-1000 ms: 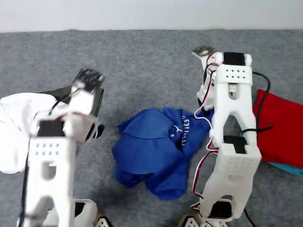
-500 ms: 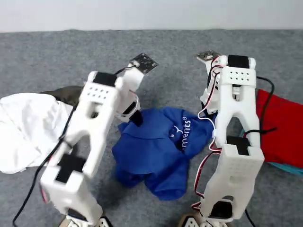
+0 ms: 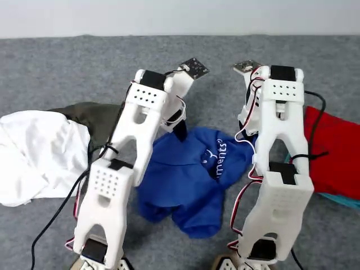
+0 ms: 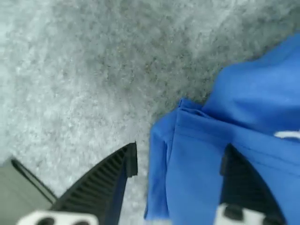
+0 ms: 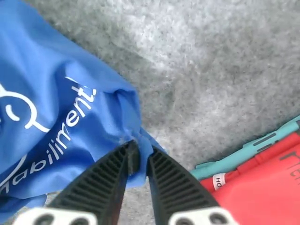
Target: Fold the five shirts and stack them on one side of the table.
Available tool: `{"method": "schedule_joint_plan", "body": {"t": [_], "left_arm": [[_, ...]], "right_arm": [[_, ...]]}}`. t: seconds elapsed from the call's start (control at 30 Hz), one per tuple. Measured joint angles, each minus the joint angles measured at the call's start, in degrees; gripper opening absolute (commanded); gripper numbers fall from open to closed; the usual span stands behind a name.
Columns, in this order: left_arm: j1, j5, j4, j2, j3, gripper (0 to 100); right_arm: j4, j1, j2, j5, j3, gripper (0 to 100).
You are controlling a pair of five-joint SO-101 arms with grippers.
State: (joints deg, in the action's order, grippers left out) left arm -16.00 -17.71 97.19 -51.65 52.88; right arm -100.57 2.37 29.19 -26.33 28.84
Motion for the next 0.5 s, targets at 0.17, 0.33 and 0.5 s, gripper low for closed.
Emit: {"method": "schedule_joint_plan", "body": {"t": [0.17,0.33,0.5], "left_arm": [[-1.5,0.0,1.5,-8.7,9.5,27],[-3.4,0.0,1.8,-12.0,12.0,14],[-4.1,0.0,1.8,-12.0,13.6,1]], "right_arm": [[0.0,0.0,0.0,0.0,0.0,1.0],[0.0,0.5,0.0,0.0,0.0,1.0],[0.0,3.2,0.0,0.0,0.0,1.0]]}}
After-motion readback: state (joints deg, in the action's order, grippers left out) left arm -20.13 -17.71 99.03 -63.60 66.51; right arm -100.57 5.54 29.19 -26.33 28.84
